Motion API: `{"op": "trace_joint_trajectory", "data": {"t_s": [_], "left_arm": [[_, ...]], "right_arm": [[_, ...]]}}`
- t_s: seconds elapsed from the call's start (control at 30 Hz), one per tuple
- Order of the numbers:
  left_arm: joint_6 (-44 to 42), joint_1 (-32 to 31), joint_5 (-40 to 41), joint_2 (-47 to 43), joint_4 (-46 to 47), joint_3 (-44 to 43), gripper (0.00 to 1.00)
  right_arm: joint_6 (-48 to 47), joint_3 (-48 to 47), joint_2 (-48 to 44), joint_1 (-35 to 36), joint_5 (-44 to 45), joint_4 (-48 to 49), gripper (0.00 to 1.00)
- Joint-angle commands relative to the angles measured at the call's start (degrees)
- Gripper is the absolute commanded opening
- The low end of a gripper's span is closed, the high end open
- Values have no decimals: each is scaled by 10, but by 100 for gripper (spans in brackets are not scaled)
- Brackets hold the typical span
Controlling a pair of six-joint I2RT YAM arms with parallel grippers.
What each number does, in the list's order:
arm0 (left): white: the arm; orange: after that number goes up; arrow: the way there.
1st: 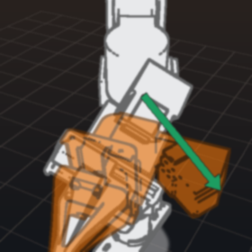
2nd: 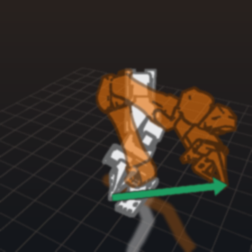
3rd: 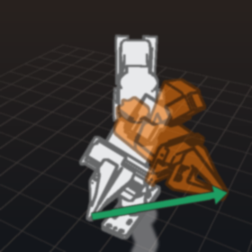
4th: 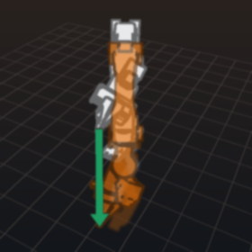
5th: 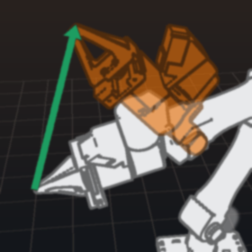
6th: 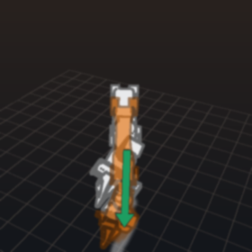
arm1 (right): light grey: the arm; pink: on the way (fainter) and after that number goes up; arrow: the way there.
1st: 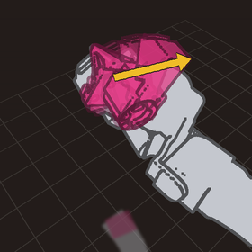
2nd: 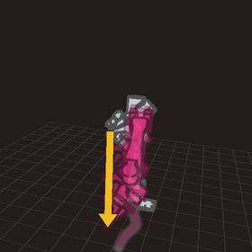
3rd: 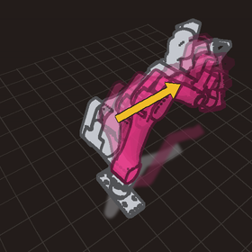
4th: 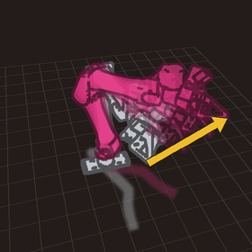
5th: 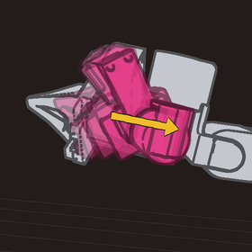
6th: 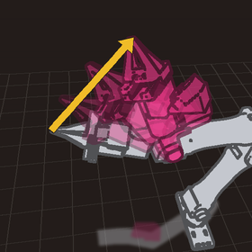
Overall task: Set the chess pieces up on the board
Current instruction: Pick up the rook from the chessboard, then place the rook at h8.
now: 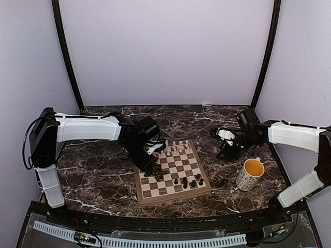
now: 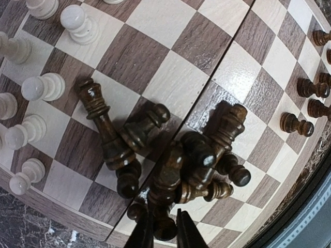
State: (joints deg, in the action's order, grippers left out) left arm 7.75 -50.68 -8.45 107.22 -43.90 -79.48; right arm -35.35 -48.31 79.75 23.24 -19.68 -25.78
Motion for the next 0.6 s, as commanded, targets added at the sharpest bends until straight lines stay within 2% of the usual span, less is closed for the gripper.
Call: {"op": "trace_joint_trajectory", "data": {"t_s": [0.0, 0.1, 0.27, 0.57], "left_arm": [[-5, -2, 12, 0, -31, -18, 14], [-6, -2, 19, -6, -39, -26, 7], [-5, -3, 22, -49, -70, -54, 6], [6, -4, -65, -116, -48, -23, 6]], "right_arm": [[-3, -5, 0, 0, -3, 2, 54], [-3, -5, 1, 0, -3, 2, 53], [-3, -5, -1, 0, -4, 2, 54], [-4, -5, -4, 0, -7, 1, 53]]}}
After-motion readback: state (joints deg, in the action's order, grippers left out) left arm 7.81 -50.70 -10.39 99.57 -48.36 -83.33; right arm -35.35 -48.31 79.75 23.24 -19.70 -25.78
